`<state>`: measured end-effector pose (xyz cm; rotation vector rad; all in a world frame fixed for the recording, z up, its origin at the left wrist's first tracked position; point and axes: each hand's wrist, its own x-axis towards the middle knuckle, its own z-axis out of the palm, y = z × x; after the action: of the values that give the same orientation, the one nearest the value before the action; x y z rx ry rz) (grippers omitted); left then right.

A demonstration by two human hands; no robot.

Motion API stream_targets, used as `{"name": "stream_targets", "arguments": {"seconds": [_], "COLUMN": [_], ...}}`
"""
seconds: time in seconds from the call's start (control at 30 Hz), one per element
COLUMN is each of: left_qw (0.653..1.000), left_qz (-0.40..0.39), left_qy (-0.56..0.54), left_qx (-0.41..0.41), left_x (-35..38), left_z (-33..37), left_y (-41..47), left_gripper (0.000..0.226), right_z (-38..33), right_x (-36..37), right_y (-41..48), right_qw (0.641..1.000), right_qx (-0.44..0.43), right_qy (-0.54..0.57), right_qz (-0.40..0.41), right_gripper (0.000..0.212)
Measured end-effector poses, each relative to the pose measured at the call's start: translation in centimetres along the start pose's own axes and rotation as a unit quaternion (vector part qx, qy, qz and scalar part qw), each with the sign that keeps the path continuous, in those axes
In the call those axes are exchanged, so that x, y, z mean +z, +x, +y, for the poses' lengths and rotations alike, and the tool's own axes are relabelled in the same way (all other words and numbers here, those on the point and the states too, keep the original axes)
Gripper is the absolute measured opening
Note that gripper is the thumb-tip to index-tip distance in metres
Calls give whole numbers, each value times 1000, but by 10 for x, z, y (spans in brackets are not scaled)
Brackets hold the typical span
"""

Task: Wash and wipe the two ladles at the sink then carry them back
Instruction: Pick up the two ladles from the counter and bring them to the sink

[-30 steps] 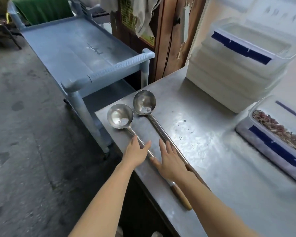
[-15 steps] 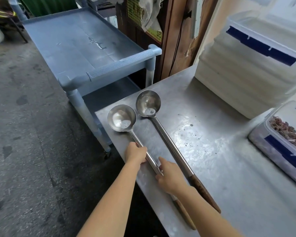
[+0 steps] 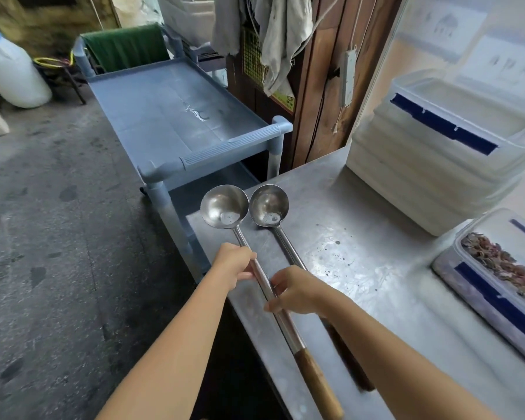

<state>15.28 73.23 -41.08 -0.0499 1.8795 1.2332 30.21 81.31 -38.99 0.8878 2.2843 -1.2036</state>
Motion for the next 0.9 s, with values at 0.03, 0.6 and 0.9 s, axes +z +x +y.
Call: {"name": "stream_targets", "arguments": {"seconds": [0.03,0.6,0.9], "left_qw": [1000,991,975], "left_qz": [-1,47,111], "left_qy": [-7,-64,-145], "left_qx": [10,108,129], "left_x": [-4,-137,-286], "left_z": [9,81,55], "left_y": [-8,-148,-213], "left_gripper": [2,20,12], "right_z": [-8,-184,-316], "right_x": [-5,-31,41], "right_y": [-5,-88,-111], "right_qw": [1000,986,972], "right_qx": [-9,-155,-211], "right_qy": [5,55,-2], "right_qz": [3,-25,-102], "right_gripper": [24,24,31]}}
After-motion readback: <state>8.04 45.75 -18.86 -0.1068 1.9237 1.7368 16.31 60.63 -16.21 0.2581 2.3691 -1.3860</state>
